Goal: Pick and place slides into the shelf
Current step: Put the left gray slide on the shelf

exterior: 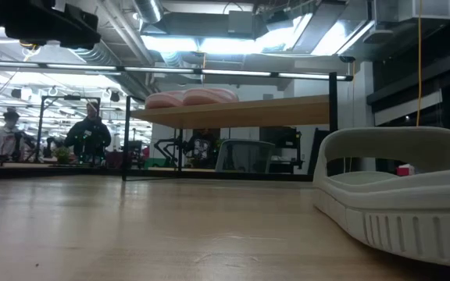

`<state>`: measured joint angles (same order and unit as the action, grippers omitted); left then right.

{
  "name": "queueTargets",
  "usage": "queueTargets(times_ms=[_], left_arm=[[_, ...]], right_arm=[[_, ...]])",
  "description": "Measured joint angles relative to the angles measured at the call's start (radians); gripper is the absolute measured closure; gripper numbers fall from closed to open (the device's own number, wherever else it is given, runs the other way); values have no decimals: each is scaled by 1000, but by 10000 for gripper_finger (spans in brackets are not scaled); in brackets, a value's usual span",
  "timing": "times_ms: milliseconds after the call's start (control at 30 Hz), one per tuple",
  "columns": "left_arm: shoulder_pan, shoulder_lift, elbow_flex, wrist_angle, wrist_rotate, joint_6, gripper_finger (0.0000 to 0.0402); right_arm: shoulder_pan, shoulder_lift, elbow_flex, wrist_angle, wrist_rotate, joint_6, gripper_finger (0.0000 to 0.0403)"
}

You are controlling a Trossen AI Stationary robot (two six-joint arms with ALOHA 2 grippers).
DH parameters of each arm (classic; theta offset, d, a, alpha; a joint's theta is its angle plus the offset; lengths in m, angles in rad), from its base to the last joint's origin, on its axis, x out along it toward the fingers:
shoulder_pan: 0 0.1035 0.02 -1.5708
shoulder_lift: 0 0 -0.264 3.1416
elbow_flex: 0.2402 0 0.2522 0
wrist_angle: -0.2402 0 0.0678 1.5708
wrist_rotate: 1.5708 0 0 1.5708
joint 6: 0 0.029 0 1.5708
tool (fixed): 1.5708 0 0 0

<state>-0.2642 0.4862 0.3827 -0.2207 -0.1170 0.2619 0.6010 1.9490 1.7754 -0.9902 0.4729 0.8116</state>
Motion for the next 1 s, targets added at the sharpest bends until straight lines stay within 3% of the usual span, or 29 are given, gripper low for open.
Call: queueTargets(times_ms=[467, 767, 1000], left_arm=[[0, -3, 0, -26, 0, -24, 263], [0, -2, 0, -26, 0, -17, 263], [0, -2, 0, -38, 0, -16, 263]], right_arm=[[-11, 54, 88, -248, -189, 260, 401], [-46, 54, 88, -269, -313, 309, 387], [-61, 54, 68, -268, -326, 325, 365]])
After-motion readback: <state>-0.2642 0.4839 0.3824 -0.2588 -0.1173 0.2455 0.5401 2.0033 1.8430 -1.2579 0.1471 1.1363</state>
